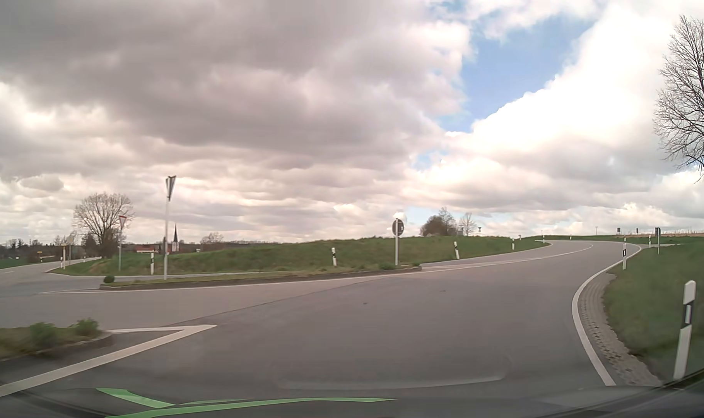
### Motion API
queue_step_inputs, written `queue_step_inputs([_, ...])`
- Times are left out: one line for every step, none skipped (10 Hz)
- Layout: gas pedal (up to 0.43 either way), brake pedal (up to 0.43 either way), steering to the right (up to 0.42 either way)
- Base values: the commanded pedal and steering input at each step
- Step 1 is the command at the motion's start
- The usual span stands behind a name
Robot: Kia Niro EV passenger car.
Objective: Follow the waypoints while adhering to traffic rules and regulations
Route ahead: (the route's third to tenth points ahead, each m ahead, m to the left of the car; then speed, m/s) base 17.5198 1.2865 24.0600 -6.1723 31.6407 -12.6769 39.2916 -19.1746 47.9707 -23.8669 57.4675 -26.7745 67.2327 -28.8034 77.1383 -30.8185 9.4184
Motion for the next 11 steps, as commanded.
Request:
queue_step_inputs([0.130, 0.000, 0.181])
queue_step_inputs([0.157, 0.000, 0.184])
queue_step_inputs([0.177, 0.000, 0.184])
queue_step_inputs([0.189, 0.000, 0.185])
queue_step_inputs([0.197, 0.000, 0.185])
queue_step_inputs([0.209, 0.000, 0.185])
queue_step_inputs([0.228, 0.000, 0.185])
queue_step_inputs([0.240, 0.000, 0.185])
queue_step_inputs([0.248, 0.000, 0.185])
queue_step_inputs([0.260, 0.000, 0.185])
queue_step_inputs([0.260, 0.000, 0.183])
